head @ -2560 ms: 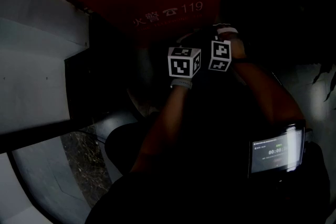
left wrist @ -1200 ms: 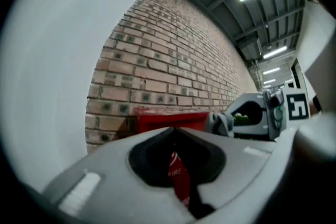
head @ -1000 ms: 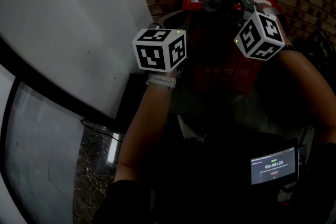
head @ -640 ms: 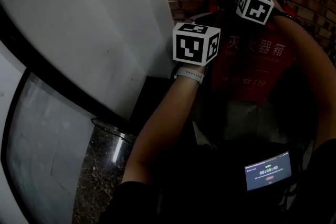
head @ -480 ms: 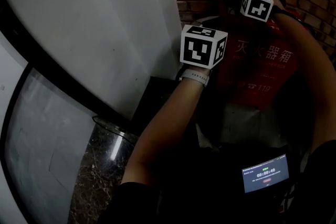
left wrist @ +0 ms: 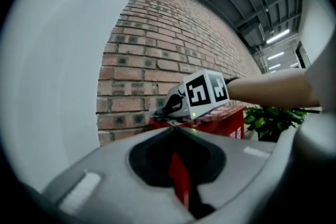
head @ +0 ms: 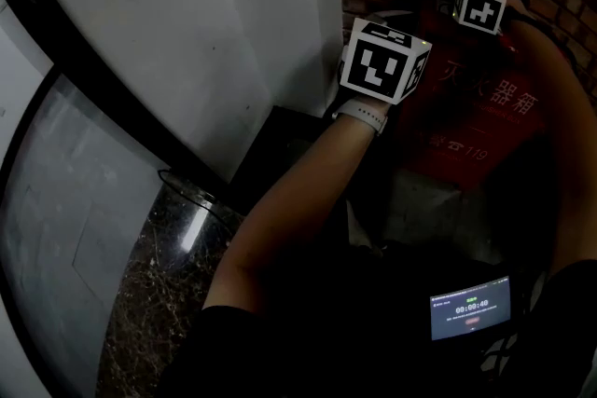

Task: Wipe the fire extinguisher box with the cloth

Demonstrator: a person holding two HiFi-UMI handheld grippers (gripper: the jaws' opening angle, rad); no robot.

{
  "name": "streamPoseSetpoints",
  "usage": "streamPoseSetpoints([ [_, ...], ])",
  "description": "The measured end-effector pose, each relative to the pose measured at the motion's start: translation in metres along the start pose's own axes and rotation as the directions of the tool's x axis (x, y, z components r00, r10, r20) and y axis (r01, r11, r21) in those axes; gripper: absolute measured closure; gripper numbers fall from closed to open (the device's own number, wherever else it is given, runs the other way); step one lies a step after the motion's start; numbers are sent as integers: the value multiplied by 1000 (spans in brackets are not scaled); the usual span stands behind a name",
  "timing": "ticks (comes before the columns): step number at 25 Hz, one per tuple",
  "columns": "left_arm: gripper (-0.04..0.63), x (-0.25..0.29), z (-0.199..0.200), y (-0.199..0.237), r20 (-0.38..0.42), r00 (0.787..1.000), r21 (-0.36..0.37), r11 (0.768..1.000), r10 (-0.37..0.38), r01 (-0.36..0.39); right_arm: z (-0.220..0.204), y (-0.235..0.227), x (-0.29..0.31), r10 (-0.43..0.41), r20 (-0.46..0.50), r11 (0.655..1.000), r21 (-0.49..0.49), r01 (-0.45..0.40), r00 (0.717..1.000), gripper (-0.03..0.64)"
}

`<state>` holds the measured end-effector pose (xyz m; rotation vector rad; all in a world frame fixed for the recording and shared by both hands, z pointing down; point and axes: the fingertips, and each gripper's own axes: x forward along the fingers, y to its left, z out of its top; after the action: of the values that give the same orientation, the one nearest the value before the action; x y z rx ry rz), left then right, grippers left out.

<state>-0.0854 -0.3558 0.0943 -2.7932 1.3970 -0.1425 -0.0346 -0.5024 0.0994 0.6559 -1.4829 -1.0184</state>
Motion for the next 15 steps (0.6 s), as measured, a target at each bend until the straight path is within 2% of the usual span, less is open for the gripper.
streamPoseSetpoints([
  [6, 595, -4, -6, -9, -23, 1000, -7, 1000, 2, -2, 18, 23, -30, 52, 62, 998, 24, -54, 997, 581],
  [12, 595, -21, -15, -6, -21, 1000, -31, 999, 23, -23, 45, 40, -72, 66, 161, 996, 53, -75, 985, 583],
  [15, 595, -30, -17, -10, -24, 999, -30, 999, 27, -27, 51, 51, -89, 75, 177, 995, 51, -85, 981, 583],
])
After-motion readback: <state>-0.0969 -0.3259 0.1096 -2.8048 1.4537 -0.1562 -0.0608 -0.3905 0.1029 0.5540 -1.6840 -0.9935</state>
